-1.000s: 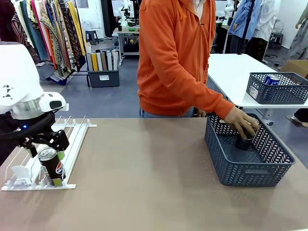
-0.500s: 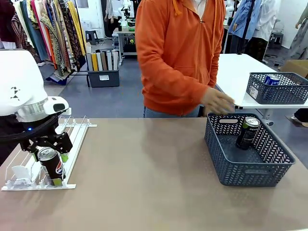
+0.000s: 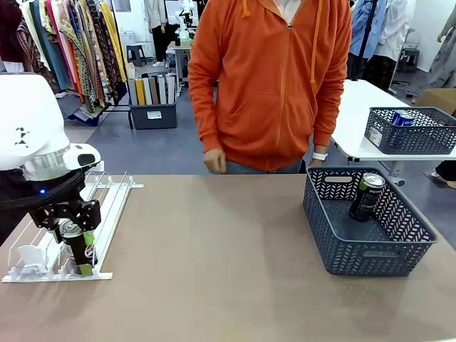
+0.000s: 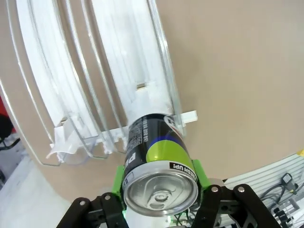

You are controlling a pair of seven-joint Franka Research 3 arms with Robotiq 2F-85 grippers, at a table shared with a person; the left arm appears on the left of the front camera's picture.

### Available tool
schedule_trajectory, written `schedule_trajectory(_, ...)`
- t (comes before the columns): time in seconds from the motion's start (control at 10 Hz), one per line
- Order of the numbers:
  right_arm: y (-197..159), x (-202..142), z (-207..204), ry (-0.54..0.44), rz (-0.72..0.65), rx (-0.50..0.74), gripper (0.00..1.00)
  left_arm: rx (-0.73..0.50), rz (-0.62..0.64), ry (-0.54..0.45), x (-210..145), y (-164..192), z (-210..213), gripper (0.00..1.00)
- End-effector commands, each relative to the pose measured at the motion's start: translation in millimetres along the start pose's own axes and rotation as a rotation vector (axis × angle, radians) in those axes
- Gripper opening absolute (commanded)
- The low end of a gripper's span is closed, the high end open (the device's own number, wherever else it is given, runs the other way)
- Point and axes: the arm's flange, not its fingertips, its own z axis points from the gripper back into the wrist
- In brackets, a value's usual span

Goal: Retrieve and store the cans from the dispenser.
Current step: Pick up one can from the Automatic Can Dispenser and place it in the middle of the table.

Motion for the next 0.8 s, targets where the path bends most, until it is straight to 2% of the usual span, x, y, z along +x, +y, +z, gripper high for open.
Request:
schedule_trajectory(0.0,3.2,1.2,-0.7,-0.011,0.004,0.013,1.0,0.0,0.011,0.003,5.1,0.5,1.9,0.0)
schedule_trajectory(0.4,3.2,1.2,-0.7,-0.011,0.004,0.013,1.0,0.011,0.021,-0.011,3.2,2.9,4.0,0.0)
schedule_trajectory(0.7,3.2,1.2,-0.7,-0.011,0.004,0.013,1.0,0.024,-0.012,-0.086,-18.5,1.0,45.2,0.0)
